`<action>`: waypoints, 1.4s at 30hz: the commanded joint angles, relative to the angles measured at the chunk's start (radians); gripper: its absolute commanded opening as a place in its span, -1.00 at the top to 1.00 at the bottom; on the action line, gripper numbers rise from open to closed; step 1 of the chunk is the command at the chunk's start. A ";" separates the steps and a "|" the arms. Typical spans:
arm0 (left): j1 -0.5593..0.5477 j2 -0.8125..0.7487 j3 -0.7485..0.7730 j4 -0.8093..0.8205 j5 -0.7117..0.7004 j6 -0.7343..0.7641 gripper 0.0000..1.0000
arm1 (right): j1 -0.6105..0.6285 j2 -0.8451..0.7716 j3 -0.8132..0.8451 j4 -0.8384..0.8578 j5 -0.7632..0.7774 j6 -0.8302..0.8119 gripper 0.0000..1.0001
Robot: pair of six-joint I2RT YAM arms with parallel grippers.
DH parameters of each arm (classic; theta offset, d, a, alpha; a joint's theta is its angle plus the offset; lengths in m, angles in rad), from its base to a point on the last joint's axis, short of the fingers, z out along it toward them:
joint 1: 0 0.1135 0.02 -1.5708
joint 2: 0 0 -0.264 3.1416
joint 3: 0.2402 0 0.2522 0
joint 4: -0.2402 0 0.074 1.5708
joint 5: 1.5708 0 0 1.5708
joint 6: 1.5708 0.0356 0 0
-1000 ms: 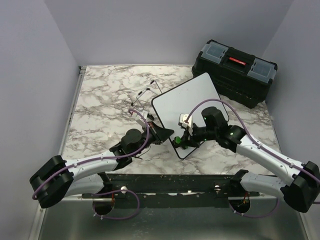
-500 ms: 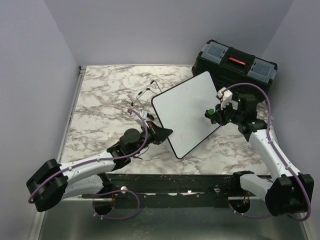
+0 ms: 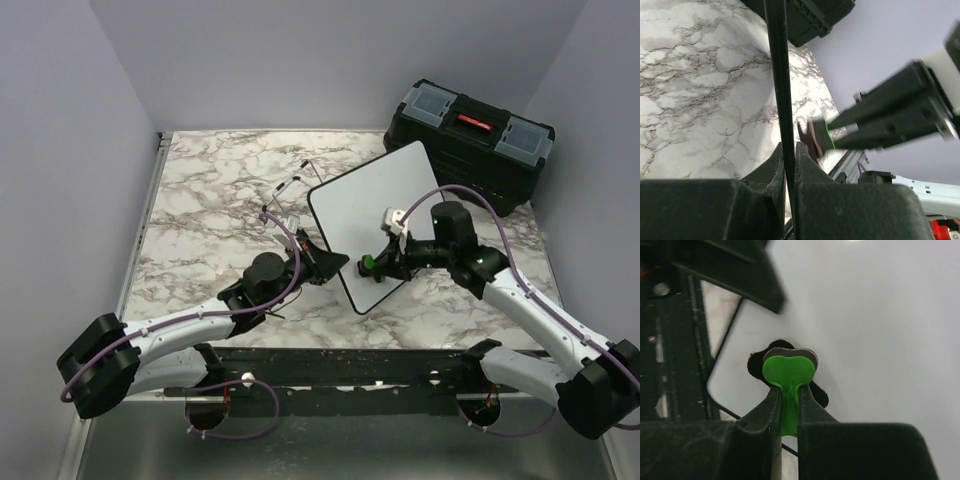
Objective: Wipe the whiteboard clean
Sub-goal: Erase the whiteboard at the center of the board.
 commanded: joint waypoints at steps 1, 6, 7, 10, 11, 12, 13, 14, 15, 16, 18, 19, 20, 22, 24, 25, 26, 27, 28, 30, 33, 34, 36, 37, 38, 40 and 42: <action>-0.003 -0.003 0.072 0.225 0.020 -0.021 1.00 | 0.127 -0.005 0.006 -0.019 -0.094 0.008 0.99; -0.002 -0.005 0.075 0.235 0.020 -0.035 1.00 | 0.214 0.044 -0.031 0.056 0.156 0.060 0.99; -0.002 -0.009 0.071 0.233 0.018 -0.035 1.00 | 0.215 0.059 -0.028 0.054 0.237 0.076 0.99; -0.003 -0.023 0.063 0.232 0.019 -0.035 1.00 | 0.197 0.061 -0.050 0.075 0.429 0.100 0.99; -0.003 -0.025 0.061 0.233 0.021 -0.035 1.00 | 0.170 0.044 -0.065 0.099 0.461 0.110 0.99; -0.002 -0.027 0.060 0.235 0.024 -0.035 1.00 | 0.133 0.026 -0.077 0.123 0.477 0.119 0.99; -0.002 -0.028 0.057 0.236 0.025 -0.035 1.00 | 0.102 0.012 -0.086 0.144 0.501 0.128 0.99; -0.003 -0.029 0.056 0.239 0.027 -0.035 1.00 | 0.063 0.005 -0.091 0.167 0.518 0.128 0.99; -0.003 -0.029 0.054 0.244 0.030 -0.035 1.00 | 0.029 0.006 -0.092 0.185 0.534 0.126 0.99; -0.003 -0.027 0.053 0.253 0.036 -0.035 1.00 | -0.012 0.019 -0.088 0.203 0.542 0.125 0.99; -0.002 -0.023 0.052 0.268 0.047 -0.038 1.00 | -0.071 0.064 -0.078 0.238 0.552 0.129 0.99; -0.003 -0.021 0.052 0.273 0.051 -0.038 1.00 | -0.092 0.089 -0.071 0.257 0.564 0.135 0.99; -0.003 -0.018 0.053 0.276 0.058 -0.038 1.00 | -0.102 0.121 -0.065 0.284 0.573 0.141 0.99; -0.002 -0.015 0.054 0.286 0.074 -0.038 1.00 | -0.114 0.179 -0.046 0.345 0.587 0.155 0.99; -0.002 -0.013 0.053 0.291 0.081 -0.035 1.00 | -0.116 0.235 -0.007 0.376 0.572 0.184 0.99; -0.002 -0.009 0.052 0.295 0.081 -0.035 1.00 | -0.117 0.253 0.019 0.375 0.534 0.209 0.99; -0.002 -0.006 0.049 0.299 0.081 -0.037 1.00 | -0.117 0.263 0.042 0.367 0.446 0.218 0.99; -0.003 -0.003 0.046 0.304 0.081 -0.038 1.00 | -0.116 0.265 0.061 0.354 0.367 0.228 0.99; -0.002 0.000 0.044 0.308 0.081 -0.038 1.00 | -0.115 0.259 0.074 0.349 0.270 0.253 0.99; -0.002 0.006 0.042 0.309 0.093 -0.037 1.00 | -0.101 0.236 0.093 0.341 0.131 0.282 0.99; -0.002 0.014 0.050 0.300 0.118 -0.029 1.00 | -0.058 0.197 0.119 0.335 0.073 0.270 0.99; -0.002 0.021 0.056 0.298 0.126 -0.026 1.00 | -0.050 0.194 0.131 0.338 0.061 0.268 0.99; -0.002 0.037 0.069 0.297 0.144 -0.024 1.00 | -0.043 0.220 0.170 0.335 0.063 0.277 0.99; -0.002 0.044 0.076 0.297 0.157 -0.024 1.00 | -0.039 0.250 0.197 0.328 0.076 0.285 0.99; -0.003 0.052 0.082 0.296 0.166 -0.022 1.00 | -0.038 0.279 0.234 0.318 0.090 0.298 0.99; -0.003 0.062 0.093 0.295 0.188 -0.019 1.00 | -0.038 0.351 0.304 0.312 0.145 0.347 0.99; -0.002 0.059 0.091 0.292 0.201 -0.013 1.00 | -0.038 0.424 0.384 0.230 0.223 0.375 0.99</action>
